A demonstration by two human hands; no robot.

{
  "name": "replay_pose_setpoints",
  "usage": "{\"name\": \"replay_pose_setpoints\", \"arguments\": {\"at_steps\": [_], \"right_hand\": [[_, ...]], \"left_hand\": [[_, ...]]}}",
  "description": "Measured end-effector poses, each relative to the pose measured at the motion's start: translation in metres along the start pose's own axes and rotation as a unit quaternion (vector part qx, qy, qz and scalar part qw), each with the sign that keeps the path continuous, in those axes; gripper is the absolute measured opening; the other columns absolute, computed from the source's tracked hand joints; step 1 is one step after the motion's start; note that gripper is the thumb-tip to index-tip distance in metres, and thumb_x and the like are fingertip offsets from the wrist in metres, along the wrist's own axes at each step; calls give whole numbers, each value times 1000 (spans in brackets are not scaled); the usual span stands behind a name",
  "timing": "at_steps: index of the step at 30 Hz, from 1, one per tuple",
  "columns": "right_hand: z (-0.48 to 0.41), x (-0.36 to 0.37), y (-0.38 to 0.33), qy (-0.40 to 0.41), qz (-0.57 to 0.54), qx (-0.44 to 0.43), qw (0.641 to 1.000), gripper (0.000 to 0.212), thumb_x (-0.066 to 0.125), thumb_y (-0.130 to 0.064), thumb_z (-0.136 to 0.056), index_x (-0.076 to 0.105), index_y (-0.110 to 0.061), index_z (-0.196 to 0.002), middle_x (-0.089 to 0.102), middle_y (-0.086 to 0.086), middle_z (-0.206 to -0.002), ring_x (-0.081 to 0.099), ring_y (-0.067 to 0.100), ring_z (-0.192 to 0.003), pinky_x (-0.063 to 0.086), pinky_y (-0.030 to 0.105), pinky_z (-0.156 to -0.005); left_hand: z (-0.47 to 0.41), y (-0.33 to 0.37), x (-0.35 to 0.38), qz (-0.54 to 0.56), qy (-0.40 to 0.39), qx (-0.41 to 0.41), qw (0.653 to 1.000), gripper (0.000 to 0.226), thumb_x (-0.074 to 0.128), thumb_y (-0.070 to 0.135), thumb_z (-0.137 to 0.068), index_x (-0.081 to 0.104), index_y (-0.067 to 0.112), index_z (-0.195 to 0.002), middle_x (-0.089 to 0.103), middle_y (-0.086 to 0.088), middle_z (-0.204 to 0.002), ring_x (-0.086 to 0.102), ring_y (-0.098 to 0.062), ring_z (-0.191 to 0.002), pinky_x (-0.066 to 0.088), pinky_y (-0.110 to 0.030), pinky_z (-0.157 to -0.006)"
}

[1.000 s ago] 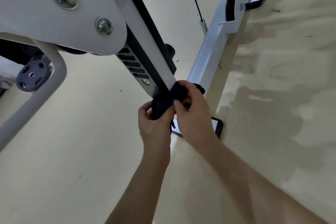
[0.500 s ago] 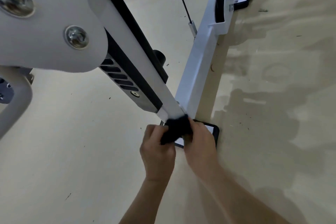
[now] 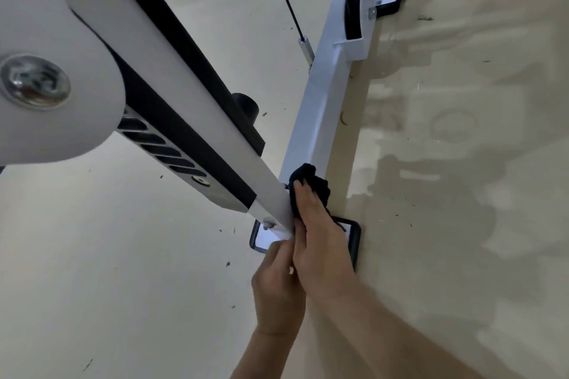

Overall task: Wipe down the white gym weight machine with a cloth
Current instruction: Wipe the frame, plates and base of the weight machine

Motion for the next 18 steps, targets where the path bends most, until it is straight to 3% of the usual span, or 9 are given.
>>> {"name": "replay_pose_setpoints", "arguments": {"at_steps": [2,4,6,8,9,11,13,15,18], "right_hand": [[3,4,10,-16,63,-19,998,72,50,4,-92,18,-18,-153,15,-16,-155,21,6,-145,13,16,-117],[9,6,24,-23,39,77,996,75,53,0,-93,15,-21,-154,24,-10,-157,29,9,-142,18,13,-113],[13,4,32,-24,-16,206,978,69,53,-6,-95,20,-21,-154,44,-1,-148,44,16,-132,33,20,-107],[11,1,27,-17,-41,227,973,63,55,-10,-95,29,-22,-151,57,2,-133,53,17,-122,39,17,-97],[10,0,19,-4,-55,215,975,60,56,-11,-94,34,-24,-149,60,-1,-127,56,12,-115,39,10,-91],[8,-3,-14,44,-103,145,983,58,59,-17,-91,40,-33,-144,64,-12,-114,55,-5,-95,35,-4,-80],[13,0,-41,61,-129,70,987,64,58,-28,-88,32,-40,-145,58,-17,-116,51,-10,-101,31,-8,-84],[19,5,-52,27,-121,20,992,72,52,-31,-91,15,-35,-153,40,-11,-141,36,-3,-125,24,-2,-100],[17,3,-40,-24,-17,-34,999,71,45,-29,-100,1,-18,-155,23,-7,-156,21,11,-136,26,24,-114]], "left_hand": [[4,-13,10,-9,-41,-84,996,25,64,15,-85,63,38,-75,64,20,-69,58,0,-63,45,-19,-58],[6,-13,14,34,-54,-142,988,29,64,19,-88,61,46,-77,66,29,-72,63,2,-71,43,-9,-60],[12,-10,16,132,-69,-206,967,19,58,21,-95,70,35,-89,72,16,-83,66,-3,-80,50,-14,-69],[17,-4,12,268,-84,-286,916,22,51,9,-97,71,17,-94,69,-13,-83,63,-23,-78,52,-30,-66],[19,-1,5,321,-77,-308,892,22,49,4,-95,70,13,-93,61,-24,-79,55,-31,-72,49,-34,-61],[13,8,-17,362,-8,-299,883,17,55,4,-93,68,14,-90,56,-25,-73,49,-34,-67,44,-34,-57],[1,20,-41,361,82,-238,898,6,65,19,-88,70,20,-91,69,-16,-80,65,-32,-70,53,-31,-59],[-9,26,-56,303,156,-183,922,9,70,30,-82,70,25,-89,73,-1,-86,71,-20,-76,57,-24,-64],[-22,24,-49,266,201,-185,925,7,71,18,-84,67,24,-85,71,9,-82,69,-8,-73,51,-16,-63]]}}
Point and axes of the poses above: each hand's wrist, its own z-axis away from the middle knuckle, its own x-axis out of the palm, y = z × x, the point moved 3 cm from there along -z, towards the middle knuckle
